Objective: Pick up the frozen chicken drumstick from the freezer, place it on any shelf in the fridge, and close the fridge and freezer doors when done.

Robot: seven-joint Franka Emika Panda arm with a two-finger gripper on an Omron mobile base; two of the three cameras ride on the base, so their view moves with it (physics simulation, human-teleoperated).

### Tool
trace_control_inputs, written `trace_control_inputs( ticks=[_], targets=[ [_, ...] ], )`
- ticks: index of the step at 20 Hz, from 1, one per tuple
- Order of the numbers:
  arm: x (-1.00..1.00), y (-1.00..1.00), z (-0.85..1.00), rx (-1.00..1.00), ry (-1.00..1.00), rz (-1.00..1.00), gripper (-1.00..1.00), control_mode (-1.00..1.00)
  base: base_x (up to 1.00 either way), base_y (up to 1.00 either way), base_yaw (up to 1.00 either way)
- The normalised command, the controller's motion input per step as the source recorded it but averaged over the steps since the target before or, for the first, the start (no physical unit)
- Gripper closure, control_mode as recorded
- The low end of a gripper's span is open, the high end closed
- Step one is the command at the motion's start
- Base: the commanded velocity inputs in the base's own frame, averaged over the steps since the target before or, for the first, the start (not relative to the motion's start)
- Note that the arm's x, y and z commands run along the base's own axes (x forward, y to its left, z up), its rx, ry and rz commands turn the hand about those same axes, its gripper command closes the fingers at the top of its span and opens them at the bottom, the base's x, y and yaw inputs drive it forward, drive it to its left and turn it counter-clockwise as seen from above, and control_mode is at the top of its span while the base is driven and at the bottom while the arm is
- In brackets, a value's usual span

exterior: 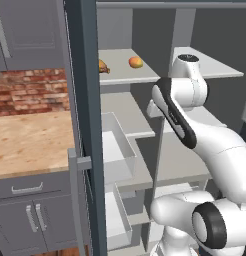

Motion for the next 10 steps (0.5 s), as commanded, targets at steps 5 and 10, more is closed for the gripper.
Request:
trace_control_inputs(
  ticks=[5,10],
  targets=[
    [-0.41,0.41,0.00,-0.12,-0.11,0.02,-1.00,-1.00,0.00,0.00,0.00],
    [-0.99,0.84,0.07,-0.25,-0.44,0.01,-1.00,-1.00,0.00,0.00,0.00]
  ],
)
